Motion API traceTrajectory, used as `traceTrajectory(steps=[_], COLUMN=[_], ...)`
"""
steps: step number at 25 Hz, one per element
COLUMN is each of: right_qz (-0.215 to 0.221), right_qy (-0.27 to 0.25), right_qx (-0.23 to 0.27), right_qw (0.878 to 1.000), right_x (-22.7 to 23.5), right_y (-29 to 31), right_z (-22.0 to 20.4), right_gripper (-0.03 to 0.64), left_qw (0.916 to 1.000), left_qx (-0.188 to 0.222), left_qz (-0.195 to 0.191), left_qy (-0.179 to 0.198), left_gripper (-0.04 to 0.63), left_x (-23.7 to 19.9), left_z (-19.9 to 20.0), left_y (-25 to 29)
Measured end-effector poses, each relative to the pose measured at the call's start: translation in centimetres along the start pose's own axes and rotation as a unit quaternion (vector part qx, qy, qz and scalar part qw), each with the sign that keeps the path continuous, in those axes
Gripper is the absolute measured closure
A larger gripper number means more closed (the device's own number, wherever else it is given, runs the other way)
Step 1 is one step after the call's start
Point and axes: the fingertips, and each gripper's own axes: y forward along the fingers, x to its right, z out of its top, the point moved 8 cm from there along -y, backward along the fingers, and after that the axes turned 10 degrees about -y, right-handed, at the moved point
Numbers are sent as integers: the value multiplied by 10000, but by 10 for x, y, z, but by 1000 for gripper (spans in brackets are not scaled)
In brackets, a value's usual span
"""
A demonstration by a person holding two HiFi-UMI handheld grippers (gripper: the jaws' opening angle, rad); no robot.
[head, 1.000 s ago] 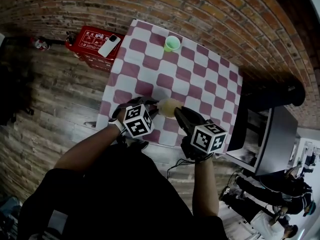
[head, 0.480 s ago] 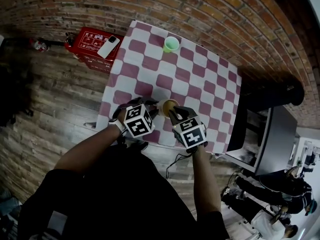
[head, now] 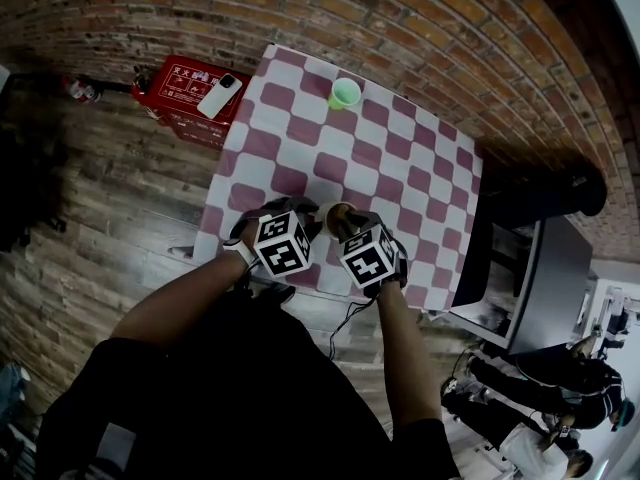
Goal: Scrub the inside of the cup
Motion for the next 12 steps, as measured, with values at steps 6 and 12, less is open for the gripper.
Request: traceTrajectory(steps=[6,12], right_qz=[-540,-1009], right_qy=[-131,492], right_qx=[363,1158], right_qw=[9978,9869], right_x=[1,23], right_y=[-53,-121], right_z=[6,12], right_gripper=[545,545], left_qw=[10000,10000], left_qx=[13,13], left_qz=[-13,-16], left_qy=[-57,-73], left_gripper=[476,476], left_x=[-2,-2], left_z=[1,0], left_y=[1,2])
